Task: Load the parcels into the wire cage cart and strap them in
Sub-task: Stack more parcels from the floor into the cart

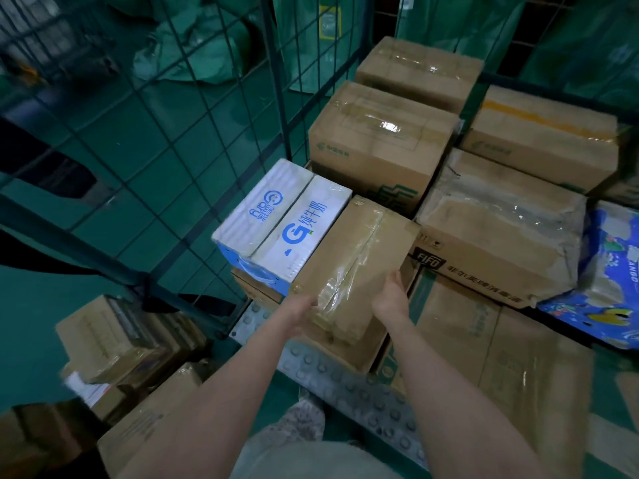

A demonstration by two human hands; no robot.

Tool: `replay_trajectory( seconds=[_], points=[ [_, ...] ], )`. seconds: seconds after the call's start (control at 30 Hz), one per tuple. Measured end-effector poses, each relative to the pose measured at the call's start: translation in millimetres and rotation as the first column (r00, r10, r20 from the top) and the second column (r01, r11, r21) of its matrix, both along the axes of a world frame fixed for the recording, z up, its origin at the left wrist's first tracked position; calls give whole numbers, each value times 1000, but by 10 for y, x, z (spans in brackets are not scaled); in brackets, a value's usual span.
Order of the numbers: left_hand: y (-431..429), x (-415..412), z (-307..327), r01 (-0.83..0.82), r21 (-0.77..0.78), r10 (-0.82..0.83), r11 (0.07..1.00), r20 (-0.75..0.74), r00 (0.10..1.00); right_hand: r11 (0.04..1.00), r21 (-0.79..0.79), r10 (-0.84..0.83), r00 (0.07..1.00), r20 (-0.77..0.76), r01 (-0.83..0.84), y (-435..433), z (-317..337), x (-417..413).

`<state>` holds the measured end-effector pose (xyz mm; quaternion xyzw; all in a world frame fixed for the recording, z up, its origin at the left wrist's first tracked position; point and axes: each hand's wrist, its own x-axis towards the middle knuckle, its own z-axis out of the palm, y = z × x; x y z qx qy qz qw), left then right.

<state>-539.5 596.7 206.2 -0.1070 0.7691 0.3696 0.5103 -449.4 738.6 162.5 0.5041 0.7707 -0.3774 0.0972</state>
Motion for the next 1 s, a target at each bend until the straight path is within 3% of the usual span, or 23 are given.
replay_trajectory(
  seconds=[0.4,0.73,1.0],
  points=[
    [-592,752,126,-368,142,372,919,4,928,989,-18,143,986,-81,-144,-423,326,537],
    [-1282,1355,258,-613,192,630,766,-38,775,905,-34,414,896,-158,-424,-1006,696,831],
    [-1738,1612,237,-726,185,742,662,-20,670,858,-106,482,859,-174,-503,-1354,706,819]
  ],
)
